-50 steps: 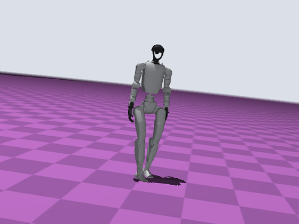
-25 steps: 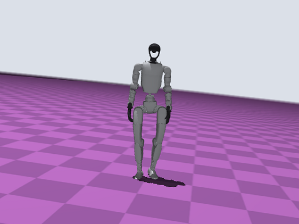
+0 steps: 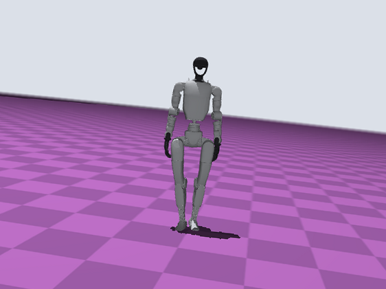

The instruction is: Walk run

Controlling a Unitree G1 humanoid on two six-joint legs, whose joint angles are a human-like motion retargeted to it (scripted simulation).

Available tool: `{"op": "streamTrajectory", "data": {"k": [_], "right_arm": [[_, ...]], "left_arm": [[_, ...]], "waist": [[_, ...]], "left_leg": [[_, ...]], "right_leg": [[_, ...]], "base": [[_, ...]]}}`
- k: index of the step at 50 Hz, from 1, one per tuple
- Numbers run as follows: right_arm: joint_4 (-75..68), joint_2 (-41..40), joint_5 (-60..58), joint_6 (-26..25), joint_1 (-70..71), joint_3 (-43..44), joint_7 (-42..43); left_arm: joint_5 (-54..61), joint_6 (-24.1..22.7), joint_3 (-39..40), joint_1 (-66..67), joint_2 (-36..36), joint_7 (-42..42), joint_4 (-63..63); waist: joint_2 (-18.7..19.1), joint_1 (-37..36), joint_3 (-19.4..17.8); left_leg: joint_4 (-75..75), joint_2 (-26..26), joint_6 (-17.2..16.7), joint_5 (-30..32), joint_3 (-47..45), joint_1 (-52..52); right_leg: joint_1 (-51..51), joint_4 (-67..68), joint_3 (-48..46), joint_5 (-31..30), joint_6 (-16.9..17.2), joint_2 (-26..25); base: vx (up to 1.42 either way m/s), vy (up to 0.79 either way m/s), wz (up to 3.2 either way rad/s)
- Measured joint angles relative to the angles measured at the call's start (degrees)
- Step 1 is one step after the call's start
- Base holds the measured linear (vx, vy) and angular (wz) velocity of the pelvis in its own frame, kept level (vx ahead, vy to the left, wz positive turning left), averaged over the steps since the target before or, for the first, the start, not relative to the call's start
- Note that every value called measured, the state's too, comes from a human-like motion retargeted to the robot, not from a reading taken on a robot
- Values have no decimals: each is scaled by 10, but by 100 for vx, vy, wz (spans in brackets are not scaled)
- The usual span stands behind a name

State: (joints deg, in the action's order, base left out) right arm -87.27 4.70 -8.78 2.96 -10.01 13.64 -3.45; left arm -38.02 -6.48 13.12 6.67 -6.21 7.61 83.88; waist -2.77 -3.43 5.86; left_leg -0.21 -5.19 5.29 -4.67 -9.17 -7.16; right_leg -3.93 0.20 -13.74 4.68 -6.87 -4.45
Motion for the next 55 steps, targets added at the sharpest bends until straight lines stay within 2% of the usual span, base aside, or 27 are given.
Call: {"op": "streamTrajectory", "data": {"k": [5,10,13,16,20,23,25,27,30,35,38,41,45,48,50,52,53,55], "right_arm": [[4,-4,10,7,4,-6,-8],[11,-2,-4,10,-3,-1,-12],[13,-5,-3,13,-6,7,-9],[16,-9,15,16,-3,13,-14],[40,-25,82,41,22,29,-17],[87,-37,159,56,65,18,-27],[122,-43,189,59,98,7,-20],[153,-46,184,64,131,8,-10],[199,-51,165,72,177,-2,5],[253,-30,178,76,250,-47,23],[265,-20,155,66,283,-36,20],[265,-17,149,61,300,-31,15],[261,-28,154,61,290,-28,17],[251,-44,145,66,245,-30,7],[235,-51,137,69,208,-40,-9],[198,-51,124,76,178,-44,-15],[168,-46,118,89,169,-49,-14],[103,-36,117,108,160,-60,1]], "left_arm": [[1,-1,3,-19,4,19,0],[3,-44,-14,-20,0,26,-20],[5,-51,-14,-17,-2,31,-37],[0,-56,-19,-13,-5,1,-53],[-37,-69,0,-11,-3,-54,-71],[-24,-100,20,-9,0,-68,-60],[3,-109,28,1,-1,-60,-38],[11,-93,49,15,0,-48,-11],[13,-69,87,40,-3,-45,26],[6,-20,100,69,-20,-49,53],[-11,20,100,71,-32,-20,55],[-22,36,96,65,-36,18,51],[-27,34,90,48,-27,35,39],[-23,33,84,36,-18,20,32],[-23,29,78,22,-10,-4,27],[-15,23,69,9,1,-24,16],[-5,21,64,1,5,-22,9],[18,20,64,-25,8,2,-7]], "waist": [[-4,4,-4],[-7,-3,-1],[-10,-2,0],[-15,-2,-6],[-36,-21,-19],[-67,-12,-34],[-78,-8,-32],[-74,-16,-33],[-60,-29,-33],[-36,-49,-47],[-28,-45,-51],[-26,-40,-47],[-32,-51,-40],[-37,-68,-26],[-35,-69,-17],[-16,-68,-13],[-4,-69,-12],[23,-63,-17]], "left_leg": [[6,5,-5,-1,-8,5],[8,9,-8,-14,-2,5],[22,11,-9,-29,6,13],[56,16,-11,-52,-4,30],[188,2,-13,-70,-15,110],[364,-24,9,-26,-17,212],[453,-17,26,-44,-42,270],[448,1,23,-54,-70,295],[360,0,-10,-47,-68,325],[152,-4,-62,20,0,342],[83,-7,-76,53,33,346],[67,-12,-82,65,45,353],[106,-14,-43,75,29,347],[148,-6,-33,76,28,345],[153,7,-34,60,34,319],[139,17,-18,35,44,272],[133,29,-15,21,46,250],[118,50,-10,-4,49,204]], "right_leg": [[7,7,-4,-1,0,0],[6,4,3,15,-10,-7],[9,5,1,21,-13,-7],[12,7,-1,27,-13,-4],[27,15,13,44,-7,27],[36,20,-3,66,-5,66],[37,18,-16,74,1,79],[28,16,-18,77,1,73],[16,19,-2,81,-6,56],[-26,20,23,101,-19,16],[-65,8,5,106,-12,2],[-91,7,1,103,5,-3],[-116,27,18,53,41,7],[-126,61,34,-51,67,20],[-123,103,5,-150,59,26],[-106,182,-17,-228,34,22],[-89,239,-34,-257,27,28],[-39,373,-80,-263,-20,45]], "base": [[0,-9,1],[6,-10,-5],[4,-11,8],[2,-13,11],[-3,-9,-3],[-10,-8,57],[9,-12,54],[23,-7,-3],[35,-4,-60],[47,-3,-37],[64,0,33],[63,1,20],[77,5,-33],[101,8,-68],[91,5,-31],[91,8,-27],[100,13,-47],[84,11,-42]]}}
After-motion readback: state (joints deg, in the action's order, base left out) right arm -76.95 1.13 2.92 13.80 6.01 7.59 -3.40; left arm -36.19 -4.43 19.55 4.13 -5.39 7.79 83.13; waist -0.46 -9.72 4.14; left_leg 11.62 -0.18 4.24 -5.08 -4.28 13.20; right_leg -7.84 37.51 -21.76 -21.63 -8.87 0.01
